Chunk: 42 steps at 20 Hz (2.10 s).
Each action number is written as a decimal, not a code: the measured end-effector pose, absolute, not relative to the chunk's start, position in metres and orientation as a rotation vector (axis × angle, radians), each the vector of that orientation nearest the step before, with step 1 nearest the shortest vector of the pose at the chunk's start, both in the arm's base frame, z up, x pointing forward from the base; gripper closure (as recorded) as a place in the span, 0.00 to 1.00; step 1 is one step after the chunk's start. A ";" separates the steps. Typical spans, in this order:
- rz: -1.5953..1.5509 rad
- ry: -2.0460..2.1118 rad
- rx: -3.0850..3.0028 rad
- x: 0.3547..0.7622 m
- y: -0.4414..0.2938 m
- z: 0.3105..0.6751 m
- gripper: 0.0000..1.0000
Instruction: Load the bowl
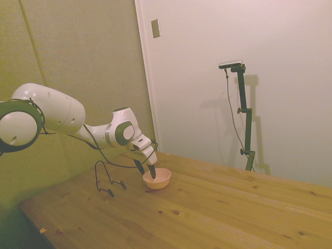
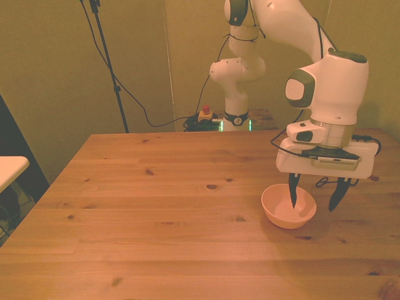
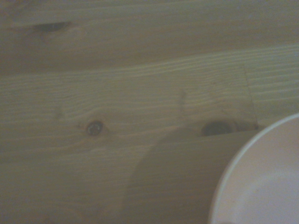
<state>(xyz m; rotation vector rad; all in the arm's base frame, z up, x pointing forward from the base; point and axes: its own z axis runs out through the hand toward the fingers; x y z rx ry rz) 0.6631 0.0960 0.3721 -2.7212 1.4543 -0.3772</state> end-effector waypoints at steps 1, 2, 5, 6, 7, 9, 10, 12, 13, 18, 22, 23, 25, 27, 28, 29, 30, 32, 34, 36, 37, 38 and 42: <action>-0.377 1.456 -2.721 0.664 0.096 0.372 1.00; -0.375 1.459 -2.720 0.665 0.095 0.373 1.00; -0.363 1.468 -2.724 0.665 0.094 0.372 1.00; -0.360 1.471 -2.724 0.665 0.093 0.372 1.00; -0.358 1.473 -2.724 0.665 0.093 0.371 1.00; -0.353 1.478 -2.724 0.665 0.091 0.370 1.00; -0.350 1.480 -2.725 0.665 0.090 0.369 1.00; -0.343 1.484 -2.724 0.666 0.090 0.367 1.00; -0.337 1.486 -2.720 0.666 0.089 0.366 1.00; -0.327 1.483 -2.718 0.666 0.085 0.365 1.00; -0.310 1.480 -2.723 0.667 0.083 0.365 1.00; -0.306 1.479 -2.725 0.667 0.083 0.365 1.00; -0.298 1.475 -2.726 0.667 0.082 0.365 1.00; -0.285 1.461 -2.720 0.669 0.080 0.368 1.00; -0.273 1.458 -2.718 0.670 0.078 0.370 1.00; -0.262 1.455 -2.715 0.671 0.076 0.373 1.00; -0.248 1.448 -2.711 0.672 0.074 0.375 1.00; -0.216 1.421 -2.696 0.673 0.071 0.380 1.00; -0.180 1.380 -2.680 0.671 0.070 0.389 1.00; -0.139 1.323 -2.658 0.664 0.071 0.402 1.00; -0.123 1.295 -2.647 0.658 0.073 0.409 1.00; -0.107 1.266 -2.637 0.650 0.077 0.417 1.00; -0.041 1.134 -2.604 0.582 0.102 0.458 1.00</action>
